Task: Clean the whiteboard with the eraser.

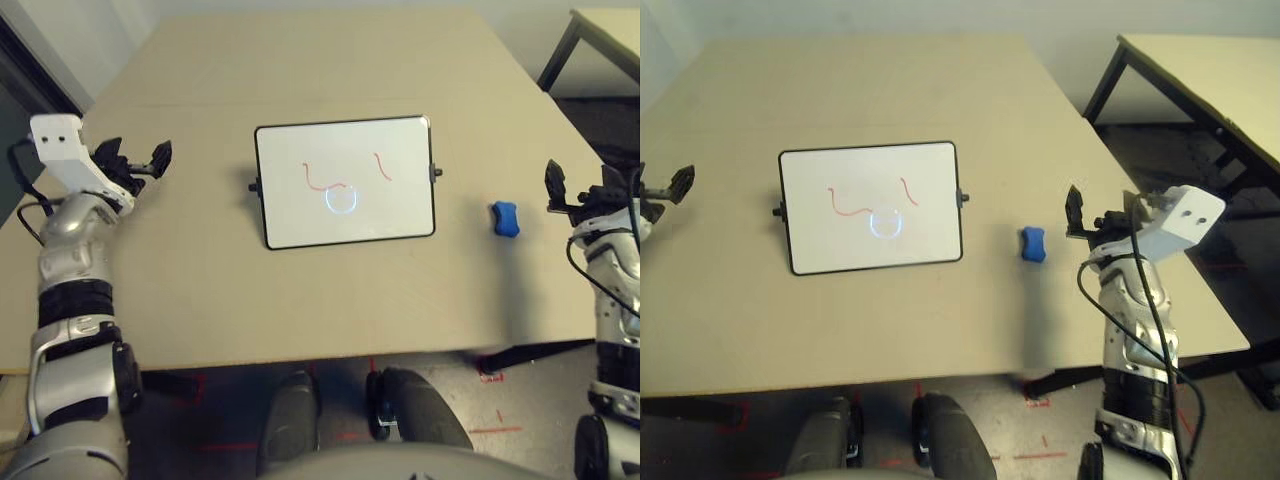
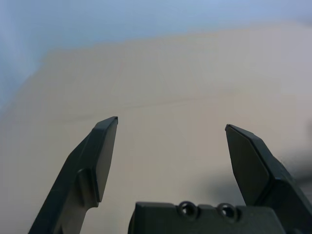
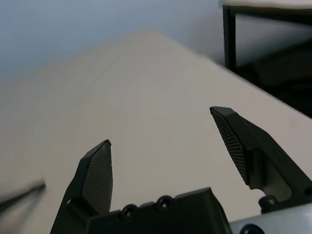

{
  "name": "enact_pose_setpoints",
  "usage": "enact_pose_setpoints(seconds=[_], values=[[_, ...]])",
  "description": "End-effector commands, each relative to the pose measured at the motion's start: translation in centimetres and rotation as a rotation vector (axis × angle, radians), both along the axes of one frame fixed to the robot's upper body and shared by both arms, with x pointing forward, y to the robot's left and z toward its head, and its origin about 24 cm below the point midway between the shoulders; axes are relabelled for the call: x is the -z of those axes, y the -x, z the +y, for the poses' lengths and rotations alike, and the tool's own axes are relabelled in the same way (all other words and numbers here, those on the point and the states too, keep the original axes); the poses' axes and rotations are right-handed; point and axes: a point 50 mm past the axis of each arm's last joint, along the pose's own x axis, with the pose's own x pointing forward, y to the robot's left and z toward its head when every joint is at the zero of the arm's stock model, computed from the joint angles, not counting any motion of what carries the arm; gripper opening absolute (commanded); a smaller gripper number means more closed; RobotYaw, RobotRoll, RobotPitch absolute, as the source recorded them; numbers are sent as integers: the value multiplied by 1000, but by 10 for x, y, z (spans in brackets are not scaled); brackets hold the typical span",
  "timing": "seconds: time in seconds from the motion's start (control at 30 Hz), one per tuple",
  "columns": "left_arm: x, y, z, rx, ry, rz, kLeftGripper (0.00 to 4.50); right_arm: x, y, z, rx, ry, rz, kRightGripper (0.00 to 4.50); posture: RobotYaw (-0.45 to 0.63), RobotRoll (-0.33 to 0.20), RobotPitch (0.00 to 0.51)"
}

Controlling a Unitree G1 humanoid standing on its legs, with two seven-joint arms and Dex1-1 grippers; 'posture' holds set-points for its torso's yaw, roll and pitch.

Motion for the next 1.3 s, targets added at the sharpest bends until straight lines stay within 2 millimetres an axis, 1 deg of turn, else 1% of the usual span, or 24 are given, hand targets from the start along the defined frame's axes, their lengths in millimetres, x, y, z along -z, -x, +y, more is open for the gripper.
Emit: enact_pose_setpoints(seconds=[0.03,0.1,0.2,0.3,0.4,0.57,0.73,0.97,1.2,1.3], values=[[4,10,-30,196,-36,165,4500,11,6,13,-23,-36,183,4477,-157,0,102],[1,18,-50,298,-54,218,4500,13,5,18,-18,-59,236,4477,-150,0,100],[0,27,-70,396,-61,264,4500,19,2,27,-25,-93,283,4477,-140,0,99],[0,28,-85,436,-46,280,4500,28,-4,36,-28,-123,344,4477,-136,0,98],[3,27,-93,447,-39,289,4500,33,-11,44,-39,-133,367,4477,-125,0,100],[12,28,-98,458,-54,316,4500,43,-18,46,-34,-130,400,4477,-114,0,105],[20,31,-99,457,-51,341,4500,52,-19,41,-13,-117,432,4477,-104,0,113],[24,32,-100,456,-34,348,4500,62,-22,39,3,-139,451,4477,-99,0,121],[26,31,-99,445,-27,350,4500,70,-25,42,12,-171,462,4477,-93,0,124],[26,31,-98,443,-24,352,4500,68,-25,41,27,-172,448,3894,-91,0,125]])
